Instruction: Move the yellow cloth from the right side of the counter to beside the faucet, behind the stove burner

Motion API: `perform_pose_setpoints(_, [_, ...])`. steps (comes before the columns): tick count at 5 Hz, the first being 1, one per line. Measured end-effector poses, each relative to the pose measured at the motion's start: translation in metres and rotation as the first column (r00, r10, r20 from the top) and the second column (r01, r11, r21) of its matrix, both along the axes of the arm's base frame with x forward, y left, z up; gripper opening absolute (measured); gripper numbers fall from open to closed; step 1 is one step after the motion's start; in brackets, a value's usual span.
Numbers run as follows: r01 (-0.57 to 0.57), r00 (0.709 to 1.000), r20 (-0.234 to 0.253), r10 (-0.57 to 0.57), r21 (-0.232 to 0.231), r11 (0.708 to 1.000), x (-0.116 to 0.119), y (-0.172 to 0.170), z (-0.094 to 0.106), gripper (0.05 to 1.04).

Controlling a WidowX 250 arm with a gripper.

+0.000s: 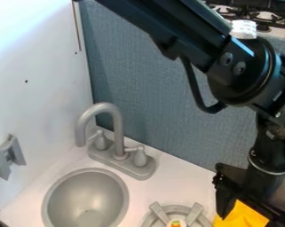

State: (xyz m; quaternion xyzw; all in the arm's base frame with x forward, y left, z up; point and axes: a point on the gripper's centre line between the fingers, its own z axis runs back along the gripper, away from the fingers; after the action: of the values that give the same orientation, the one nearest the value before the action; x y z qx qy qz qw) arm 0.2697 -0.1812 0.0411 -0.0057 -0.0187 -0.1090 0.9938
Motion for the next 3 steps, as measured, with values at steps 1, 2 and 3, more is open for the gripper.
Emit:
perform_pose_setpoints(1, [-0.002,1.0,-0.029,0.003,0.018,1.0,-0.003,0.002,-0.011,1.007])
perform_pose_setpoints(2, [-0.056,0.998,-0.017,0.056,-0.008,0.998,0.022,-0.002,-0.02,1.007])
perform_pose_setpoints(3, [-0.091,0.996,-0.01,0.091,-0.012,0.996,0.054,0.003,-0.032,1.007])
